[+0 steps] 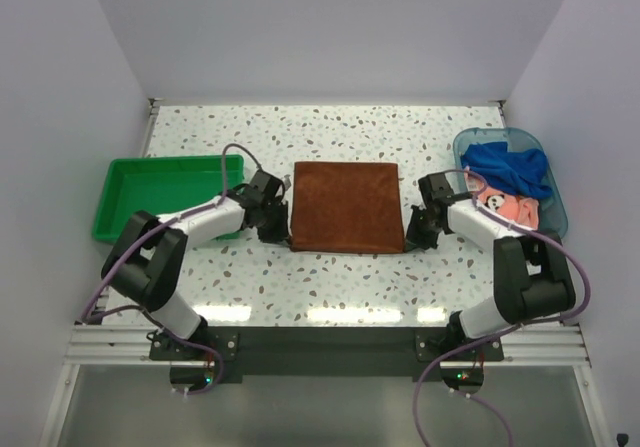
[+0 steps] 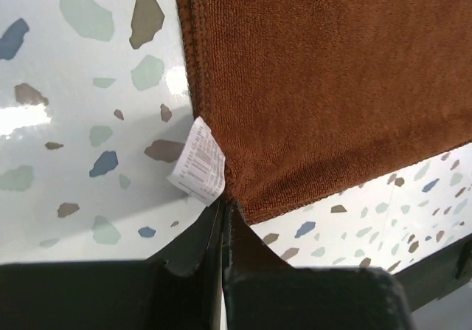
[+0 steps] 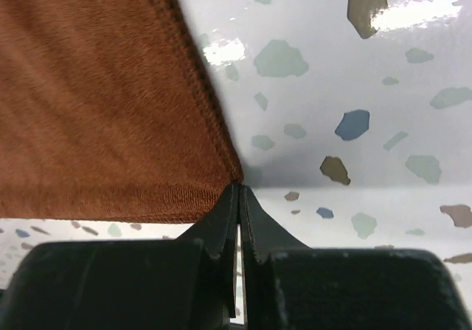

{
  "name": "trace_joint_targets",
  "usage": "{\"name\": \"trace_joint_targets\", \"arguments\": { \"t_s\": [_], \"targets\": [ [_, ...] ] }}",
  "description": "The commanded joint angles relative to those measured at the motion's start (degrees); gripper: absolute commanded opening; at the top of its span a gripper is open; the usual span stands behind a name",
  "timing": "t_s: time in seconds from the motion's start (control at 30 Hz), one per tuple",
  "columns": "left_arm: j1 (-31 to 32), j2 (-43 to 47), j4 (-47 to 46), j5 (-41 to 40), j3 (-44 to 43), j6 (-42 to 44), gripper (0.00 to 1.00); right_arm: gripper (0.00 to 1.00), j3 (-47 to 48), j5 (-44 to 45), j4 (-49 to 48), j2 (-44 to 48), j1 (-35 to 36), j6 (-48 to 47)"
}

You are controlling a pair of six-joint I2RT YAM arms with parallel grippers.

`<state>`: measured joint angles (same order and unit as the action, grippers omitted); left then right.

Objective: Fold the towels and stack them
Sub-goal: Fold the towel

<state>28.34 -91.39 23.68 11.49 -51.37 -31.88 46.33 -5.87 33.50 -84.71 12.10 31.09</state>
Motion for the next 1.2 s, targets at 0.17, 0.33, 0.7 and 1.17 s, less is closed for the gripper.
{"name": "trace_joint_targets", "arguments": {
  "t_s": [0.17,0.33,0.7,1.17],
  "targets": [
    [1.2,-2.2,-4.0,-1.9,2.2,-0.1,0.04,0.06,-1.2,2.4,-4.1,-2.2,-0.3,0.1],
    [1.2,1.5,-1.2,-4.6,3.0,-1.0,0.34,0.36,0.0,3.7,0.7,2.5,-0.3,-0.6],
    [1.6,9.9,4.3,-12.7,-3.8,-1.5,0.63,0.43,7.5,-0.7,-1.1,7.5,0.6,-4.5],
    [5.9,-6.3,-5.0,-5.8,-4.6,-3.7,0.38,0.28,2.0,-3.5,-7.4,-3.8,1.1,-3.5]
  ]
}}
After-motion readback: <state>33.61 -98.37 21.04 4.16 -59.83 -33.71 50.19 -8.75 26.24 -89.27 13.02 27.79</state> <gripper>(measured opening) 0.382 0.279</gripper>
